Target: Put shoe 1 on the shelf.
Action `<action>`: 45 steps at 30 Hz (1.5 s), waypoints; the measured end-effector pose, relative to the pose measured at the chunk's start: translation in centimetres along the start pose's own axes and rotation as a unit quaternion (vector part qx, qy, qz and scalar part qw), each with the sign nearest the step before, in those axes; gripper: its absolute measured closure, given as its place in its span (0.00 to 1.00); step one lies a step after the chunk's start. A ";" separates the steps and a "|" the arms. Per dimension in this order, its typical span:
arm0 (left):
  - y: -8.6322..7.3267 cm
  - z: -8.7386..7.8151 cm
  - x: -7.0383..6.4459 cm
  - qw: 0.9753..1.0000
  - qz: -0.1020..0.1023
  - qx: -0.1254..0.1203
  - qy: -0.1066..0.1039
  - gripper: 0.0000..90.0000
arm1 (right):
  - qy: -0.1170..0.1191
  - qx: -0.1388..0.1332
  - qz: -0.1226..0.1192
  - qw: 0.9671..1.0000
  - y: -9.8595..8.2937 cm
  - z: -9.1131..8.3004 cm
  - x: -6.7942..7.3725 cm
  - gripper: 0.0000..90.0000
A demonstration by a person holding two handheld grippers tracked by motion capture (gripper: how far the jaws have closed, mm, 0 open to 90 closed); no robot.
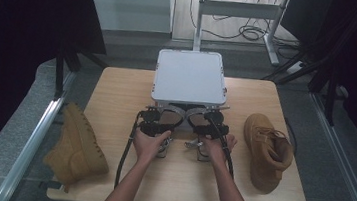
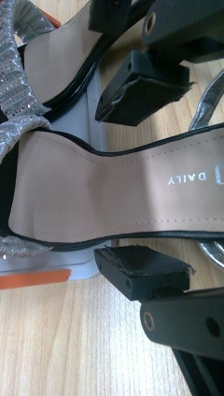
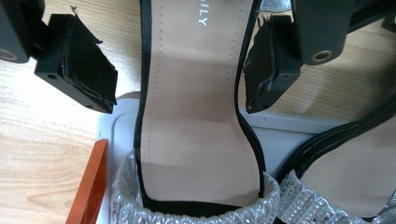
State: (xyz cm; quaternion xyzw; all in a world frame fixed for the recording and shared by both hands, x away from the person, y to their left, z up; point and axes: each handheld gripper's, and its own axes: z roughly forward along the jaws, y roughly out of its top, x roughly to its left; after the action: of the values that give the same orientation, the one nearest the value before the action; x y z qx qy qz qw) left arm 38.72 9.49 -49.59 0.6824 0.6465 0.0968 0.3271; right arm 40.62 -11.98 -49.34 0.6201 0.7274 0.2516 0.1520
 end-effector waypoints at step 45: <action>-3.6 -7.9 2.8 0.992 0.077 -0.030 -0.096 0.33 | 0.086 -0.059 -0.047 0.993 -4.3 -6.3 -1.4 0.31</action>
State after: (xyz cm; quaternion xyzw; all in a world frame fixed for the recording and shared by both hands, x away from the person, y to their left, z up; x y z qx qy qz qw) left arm 31.77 14.48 -46.45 0.7264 0.5540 0.0753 0.3997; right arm 33.95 -14.96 -46.67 0.5515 0.7498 0.3390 0.1368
